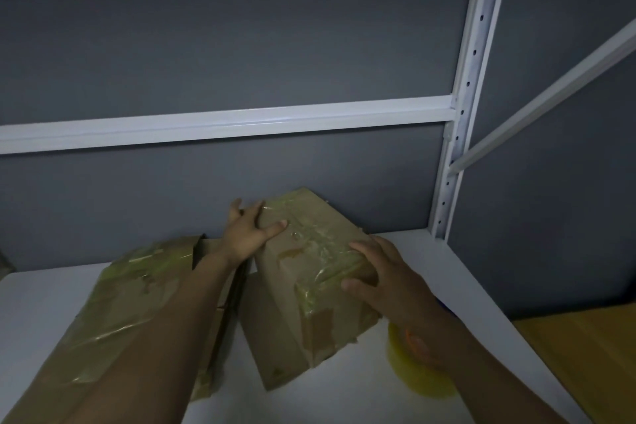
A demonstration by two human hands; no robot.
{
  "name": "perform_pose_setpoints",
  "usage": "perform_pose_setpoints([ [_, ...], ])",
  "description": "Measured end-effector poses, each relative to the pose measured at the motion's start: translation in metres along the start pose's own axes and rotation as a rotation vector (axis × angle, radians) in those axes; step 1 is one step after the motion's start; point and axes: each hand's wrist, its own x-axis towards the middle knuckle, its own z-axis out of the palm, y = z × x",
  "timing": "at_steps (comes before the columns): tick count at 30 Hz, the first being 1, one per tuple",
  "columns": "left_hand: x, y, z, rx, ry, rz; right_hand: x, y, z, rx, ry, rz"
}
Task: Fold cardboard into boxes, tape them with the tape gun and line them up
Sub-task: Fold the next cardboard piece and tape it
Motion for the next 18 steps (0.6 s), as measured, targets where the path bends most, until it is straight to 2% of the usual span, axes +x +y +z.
perform_pose_setpoints([
  [3,0.002,-0.002,-0.006,0.044,0.016,-0.021,0.001,0.000,0.003,-0.061,0.095,0.060],
  [6,-0.011,-0.002,-0.005,-0.057,0.104,-0.033,0.002,0.001,0.003,-0.162,0.207,0.126],
  [7,-0.016,-0.001,-0.005,-0.109,0.154,-0.041,0.003,0.000,0.002,-0.125,0.237,0.161],
  [10,-0.032,0.002,0.001,-0.217,0.268,-0.079,0.010,-0.003,0.004,0.221,0.339,0.219],
  [13,-0.047,0.007,0.006,-0.243,0.323,-0.108,0.013,-0.004,0.009,0.380,0.409,0.226],
  [14,-0.053,0.010,0.007,-0.256,0.350,-0.114,0.012,-0.003,0.011,0.479,0.378,0.205],
  [16,-0.066,0.016,0.010,-0.296,0.437,-0.135,0.009,-0.003,0.014,0.691,0.194,0.132],
  [18,-0.081,0.020,0.015,-0.307,0.574,-0.153,0.011,-0.004,0.013,0.776,0.089,0.115],
])
